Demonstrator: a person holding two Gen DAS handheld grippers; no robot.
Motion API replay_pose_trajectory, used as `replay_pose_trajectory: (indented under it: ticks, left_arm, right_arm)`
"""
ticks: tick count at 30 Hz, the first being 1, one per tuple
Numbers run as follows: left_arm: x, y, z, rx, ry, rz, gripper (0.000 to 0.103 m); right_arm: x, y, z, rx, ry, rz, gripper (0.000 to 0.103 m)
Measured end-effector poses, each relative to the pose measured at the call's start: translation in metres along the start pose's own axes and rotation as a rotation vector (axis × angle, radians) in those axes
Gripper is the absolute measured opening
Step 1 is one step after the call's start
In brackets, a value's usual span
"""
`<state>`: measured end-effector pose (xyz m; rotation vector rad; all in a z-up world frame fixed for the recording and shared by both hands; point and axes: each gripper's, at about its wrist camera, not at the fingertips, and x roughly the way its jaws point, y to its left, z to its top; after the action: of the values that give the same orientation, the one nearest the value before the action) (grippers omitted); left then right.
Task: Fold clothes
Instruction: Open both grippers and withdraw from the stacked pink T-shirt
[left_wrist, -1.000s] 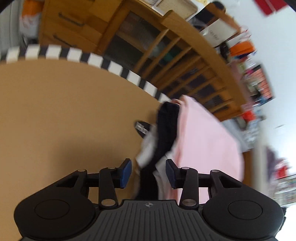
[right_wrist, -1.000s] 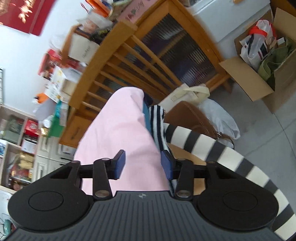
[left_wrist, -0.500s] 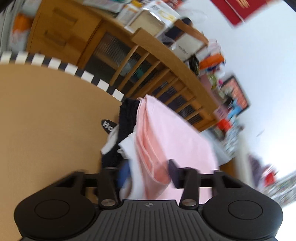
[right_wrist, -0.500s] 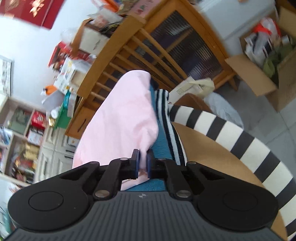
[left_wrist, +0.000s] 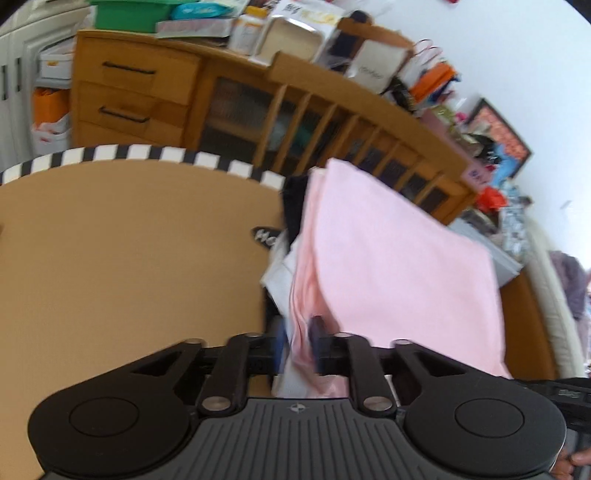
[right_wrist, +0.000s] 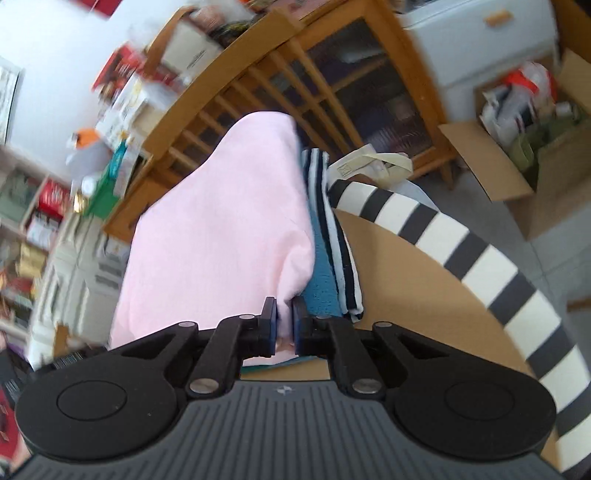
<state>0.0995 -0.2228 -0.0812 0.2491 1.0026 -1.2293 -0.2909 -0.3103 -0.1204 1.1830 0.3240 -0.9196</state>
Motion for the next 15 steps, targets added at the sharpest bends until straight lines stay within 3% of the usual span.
replay_pose_trajectory:
  ticks: [1, 2, 3, 5, 8, 11, 15]
  left_arm:
    - [-0.005, -0.002, -0.004, 0.019, -0.008, 0.026, 0.051]
    - [-0.013, -0.007, -0.009, 0.052, -0.022, 0.054, 0.061]
    - [-0.022, -0.011, -0.014, 0.086, -0.035, 0.082, 0.067]
    - [-0.039, -0.02, -0.025, 0.152, -0.062, 0.137, 0.089]
    - [-0.063, -0.043, -0.056, 0.267, -0.098, 0.178, 0.103]
    - [-0.08, -0.061, -0.087, 0.357, -0.149, 0.203, 0.103]
    - [-0.097, -0.07, -0.107, 0.372, -0.188, 0.203, 0.103]
  right_arm:
    - [-0.005, 0.003, -0.002, -0.004, -0.015, -0.01, 0.027]
    - [-0.013, 0.009, -0.006, -0.027, -0.038, -0.034, 0.04]
    - [-0.023, 0.019, -0.012, -0.077, -0.067, -0.075, 0.04]
    - [-0.045, 0.047, -0.033, -0.222, -0.161, -0.185, 0.039]
    - [-0.061, 0.097, -0.082, -0.524, -0.307, -0.307, 0.04]
    - [-0.051, 0.126, -0.119, -0.666, -0.337, -0.313, 0.053]
    - [-0.047, 0.139, -0.143, -0.655, -0.282, -0.296, 0.054]
